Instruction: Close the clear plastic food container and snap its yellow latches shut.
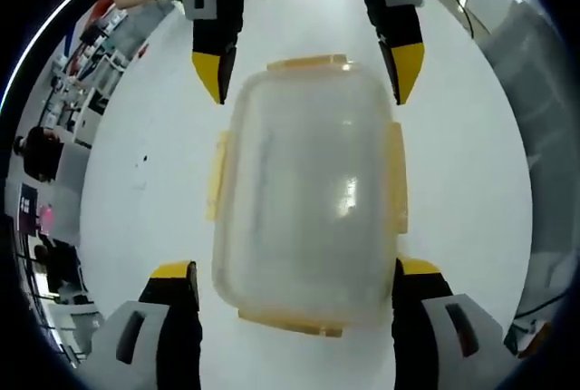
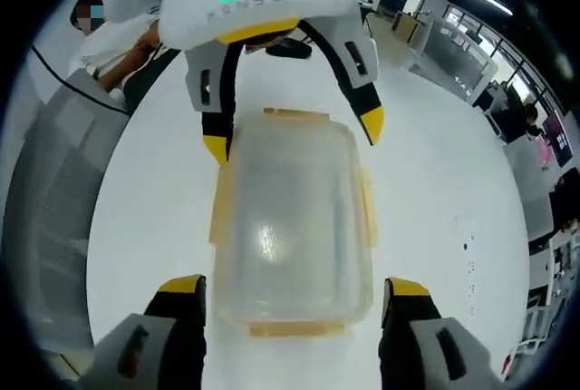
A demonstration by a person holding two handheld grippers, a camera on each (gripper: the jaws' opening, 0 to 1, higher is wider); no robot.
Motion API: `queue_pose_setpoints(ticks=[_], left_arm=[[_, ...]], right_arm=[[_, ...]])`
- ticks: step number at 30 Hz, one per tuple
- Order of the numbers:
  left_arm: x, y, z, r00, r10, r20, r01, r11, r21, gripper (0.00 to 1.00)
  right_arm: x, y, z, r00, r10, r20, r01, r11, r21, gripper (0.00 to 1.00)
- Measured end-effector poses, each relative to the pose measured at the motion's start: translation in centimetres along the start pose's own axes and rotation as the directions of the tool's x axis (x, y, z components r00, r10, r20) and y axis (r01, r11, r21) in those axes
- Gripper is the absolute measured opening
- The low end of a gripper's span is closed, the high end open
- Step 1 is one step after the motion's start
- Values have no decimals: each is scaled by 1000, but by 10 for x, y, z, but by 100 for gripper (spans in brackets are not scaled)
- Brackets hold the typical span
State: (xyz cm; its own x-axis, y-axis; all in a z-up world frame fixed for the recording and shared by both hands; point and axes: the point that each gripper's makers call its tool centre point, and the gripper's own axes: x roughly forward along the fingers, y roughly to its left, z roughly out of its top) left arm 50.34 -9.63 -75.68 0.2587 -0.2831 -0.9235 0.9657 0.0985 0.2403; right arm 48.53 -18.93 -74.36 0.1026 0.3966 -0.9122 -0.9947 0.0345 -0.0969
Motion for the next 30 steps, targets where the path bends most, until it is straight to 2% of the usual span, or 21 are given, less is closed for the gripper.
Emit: queue_pose_setpoints(ticks=[1,12,19,30], left_arm=[[-1,0,0,1000,-2,9,2,1000,-23,86],[-19,-1,-8,999,31,13,-30,999,-45,86],[-29,-9,-3,999,30,24,-29,998,-48,86],[-41,-15,3,997,56,58,-49,993,-109,86]], right_arm=[[-1,2,0,1000,-4,-3,4,1000,0,79],[-14,11,-7,999,-37,0,37,999,6,82],[-25,14,-13,999,-51,7,51,998,28,81],[-36,24,-16,995,-87,40,83,992,95,81]])
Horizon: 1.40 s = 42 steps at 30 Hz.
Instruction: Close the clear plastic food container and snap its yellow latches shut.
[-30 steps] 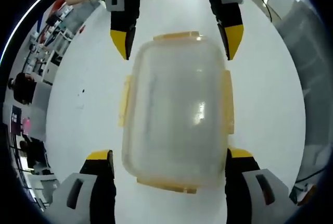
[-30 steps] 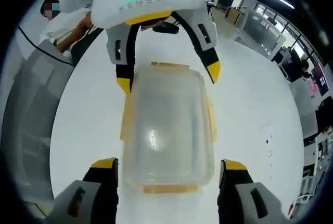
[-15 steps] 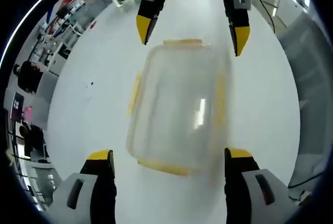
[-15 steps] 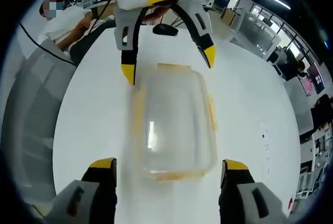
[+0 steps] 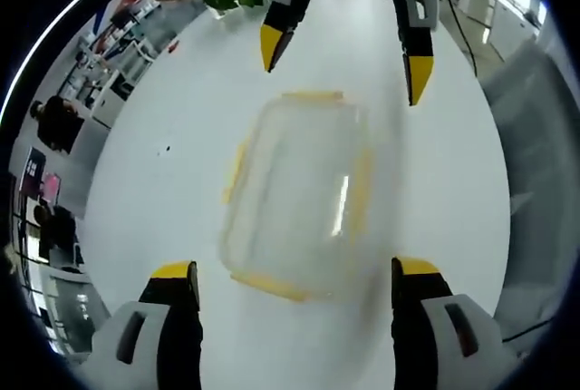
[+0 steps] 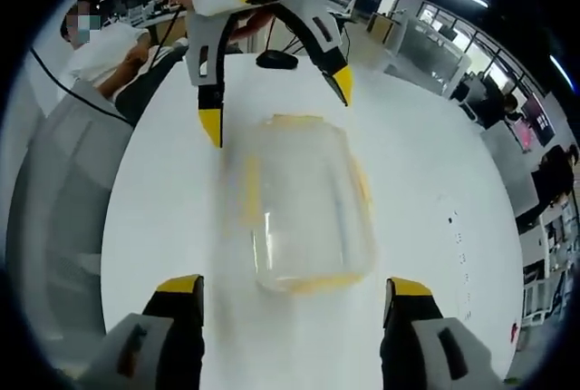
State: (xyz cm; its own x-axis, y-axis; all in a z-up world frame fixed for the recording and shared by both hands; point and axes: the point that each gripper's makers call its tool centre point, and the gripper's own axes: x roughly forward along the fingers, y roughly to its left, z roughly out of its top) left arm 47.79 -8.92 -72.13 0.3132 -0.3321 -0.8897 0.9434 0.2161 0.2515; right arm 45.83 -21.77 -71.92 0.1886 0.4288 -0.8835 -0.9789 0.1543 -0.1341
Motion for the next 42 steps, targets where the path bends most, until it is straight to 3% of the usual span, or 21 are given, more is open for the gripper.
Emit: queue_pose_setpoints(ticks=[13,18,26,36,42], left_arm=[[-3,-16,-9,999,38,33,-34,994,-107,85],[-6,-19,-6,994,81,66,-71,987,-142,86],[-12,-27,-5,988,105,116,-79,976,-204,85],[-17,-43,-13,978,135,158,-86,955,-285,85],[-21,-49,-16,968,162,191,-88,933,-348,85]], right_arm=[[-1,10,-1,994,-90,61,82,989,119,80],[-4,13,0,990,-120,78,108,985,137,79],[-5,21,1,982,-154,114,130,973,193,79],[-7,35,-9,971,-191,146,142,946,292,78],[-13,43,-18,954,-247,172,175,920,352,78]])
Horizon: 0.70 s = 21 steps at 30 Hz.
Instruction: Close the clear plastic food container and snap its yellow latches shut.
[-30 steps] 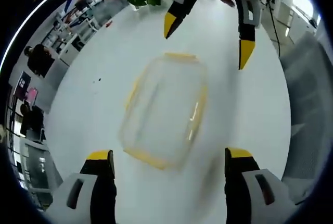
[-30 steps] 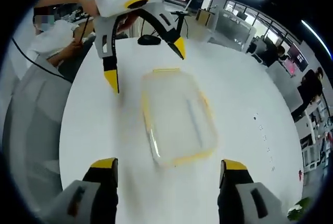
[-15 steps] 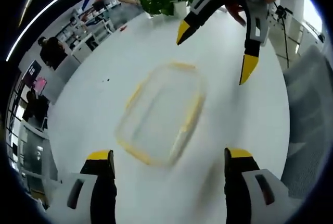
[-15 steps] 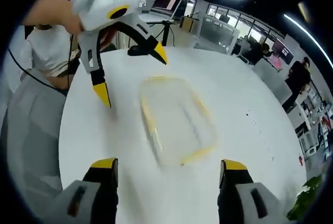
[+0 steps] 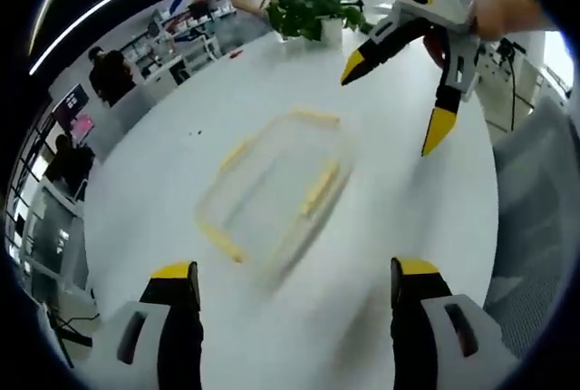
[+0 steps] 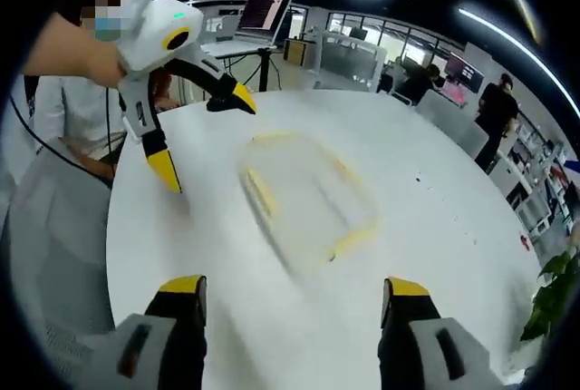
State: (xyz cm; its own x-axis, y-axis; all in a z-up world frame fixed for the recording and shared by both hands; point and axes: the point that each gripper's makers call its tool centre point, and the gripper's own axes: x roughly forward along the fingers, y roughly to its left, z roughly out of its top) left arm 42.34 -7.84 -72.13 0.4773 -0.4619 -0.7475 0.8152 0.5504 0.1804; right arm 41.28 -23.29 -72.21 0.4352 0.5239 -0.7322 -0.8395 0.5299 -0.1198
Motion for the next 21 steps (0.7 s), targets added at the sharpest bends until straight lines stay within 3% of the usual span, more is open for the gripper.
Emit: queue_pose_setpoints(ticks=[17,21], left_arm=[[-19,-27,-8,992,54,111,-49,998,-43,87],[-25,-30,-11,987,78,143,-68,995,-71,84]], right_arm=[[-26,22,-10,990,-65,126,54,994,93,78],[-28,30,-19,989,-71,130,58,993,100,78]])
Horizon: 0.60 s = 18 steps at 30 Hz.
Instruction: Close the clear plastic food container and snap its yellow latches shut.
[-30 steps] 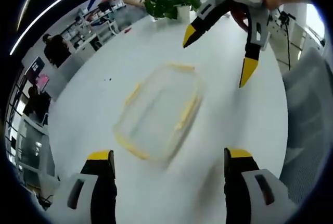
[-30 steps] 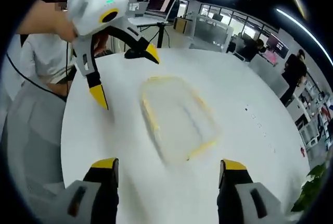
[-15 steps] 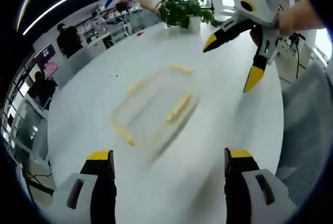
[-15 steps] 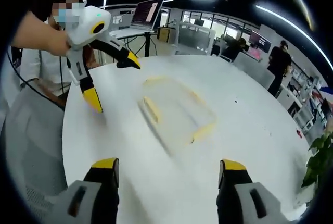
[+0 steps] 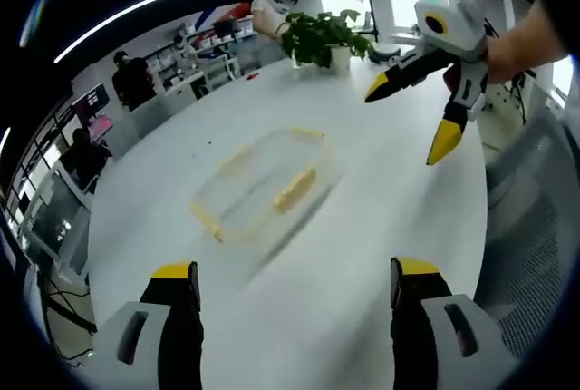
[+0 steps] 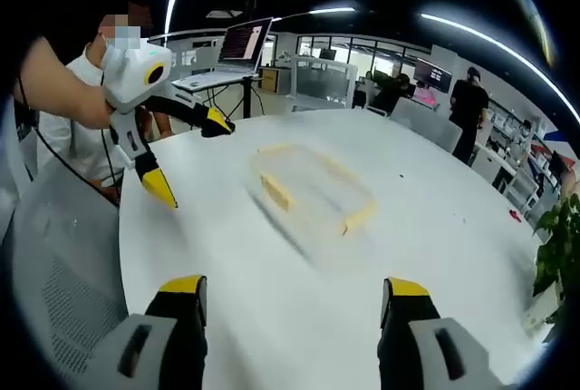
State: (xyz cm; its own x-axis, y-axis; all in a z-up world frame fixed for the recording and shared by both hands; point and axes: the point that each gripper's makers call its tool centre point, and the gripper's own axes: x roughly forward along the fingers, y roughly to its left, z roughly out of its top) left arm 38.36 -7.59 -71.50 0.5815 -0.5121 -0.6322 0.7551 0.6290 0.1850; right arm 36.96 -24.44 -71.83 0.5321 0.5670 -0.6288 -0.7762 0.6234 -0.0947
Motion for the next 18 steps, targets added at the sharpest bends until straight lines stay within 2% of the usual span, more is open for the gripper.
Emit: queue_pose_setpoints(ticks=[2,5,9,18], left_arm=[[-5,-1,2,999,16,32,-15,1000,-21,85],[-11,-3,-1,998,29,48,-27,999,-40,86],[-22,-7,-6,997,49,57,-47,998,-41,84],[-41,-15,-25,994,76,75,-67,991,-118,85]], right_arm=[[-3,3,-4,1000,-1,7,0,1000,12,78],[-10,6,-6,1000,-10,26,9,1000,24,78],[-17,11,-13,999,-14,30,13,1000,12,78],[-36,14,-23,998,-43,55,41,999,27,78]])
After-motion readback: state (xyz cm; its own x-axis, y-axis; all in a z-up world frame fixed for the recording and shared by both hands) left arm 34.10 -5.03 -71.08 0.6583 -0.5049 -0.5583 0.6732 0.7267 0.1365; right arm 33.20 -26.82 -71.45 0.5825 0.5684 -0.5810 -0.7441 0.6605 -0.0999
